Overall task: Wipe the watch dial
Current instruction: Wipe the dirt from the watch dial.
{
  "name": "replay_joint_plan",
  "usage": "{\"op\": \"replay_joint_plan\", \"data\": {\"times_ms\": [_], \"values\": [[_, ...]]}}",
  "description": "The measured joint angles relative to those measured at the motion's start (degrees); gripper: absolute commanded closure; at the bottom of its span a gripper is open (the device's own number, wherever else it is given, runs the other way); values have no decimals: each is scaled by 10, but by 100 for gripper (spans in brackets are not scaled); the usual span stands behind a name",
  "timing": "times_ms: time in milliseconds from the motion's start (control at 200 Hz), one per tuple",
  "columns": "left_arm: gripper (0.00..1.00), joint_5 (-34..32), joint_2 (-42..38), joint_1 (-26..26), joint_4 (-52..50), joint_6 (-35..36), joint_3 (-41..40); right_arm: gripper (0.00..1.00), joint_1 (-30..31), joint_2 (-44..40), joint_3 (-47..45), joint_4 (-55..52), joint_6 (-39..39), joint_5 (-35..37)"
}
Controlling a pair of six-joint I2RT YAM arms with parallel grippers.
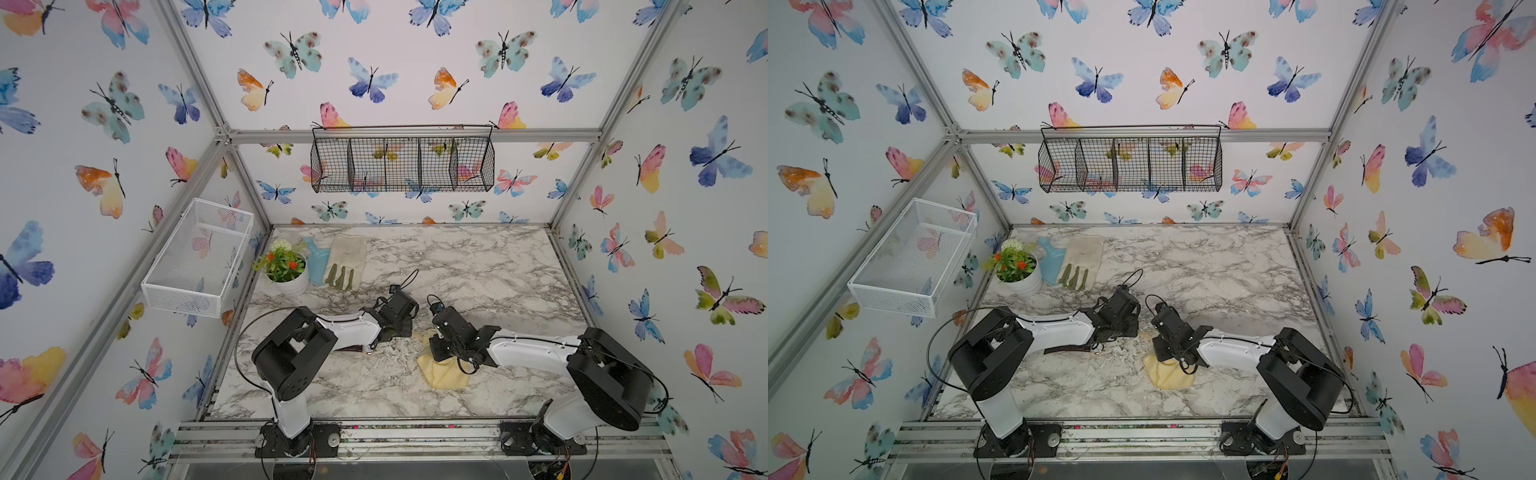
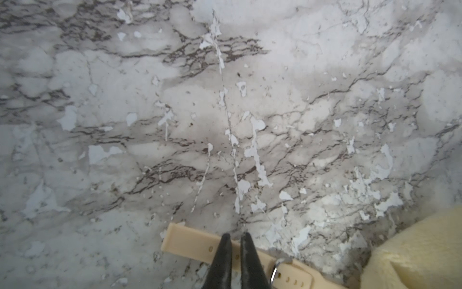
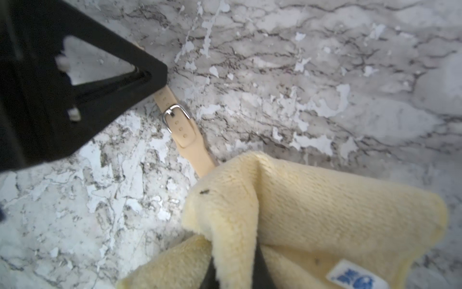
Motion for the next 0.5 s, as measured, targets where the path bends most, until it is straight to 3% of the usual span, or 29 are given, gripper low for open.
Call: {"op": "replay_joint_plan", "data": {"times_ms": [245,501], "values": [[88,9,-3,6,14,0,-13,98,0,-63,-43,-56,14,35],[88,18,-7,9,28,-1,-18,98,0,-85,-11,-126,19,59]]}}
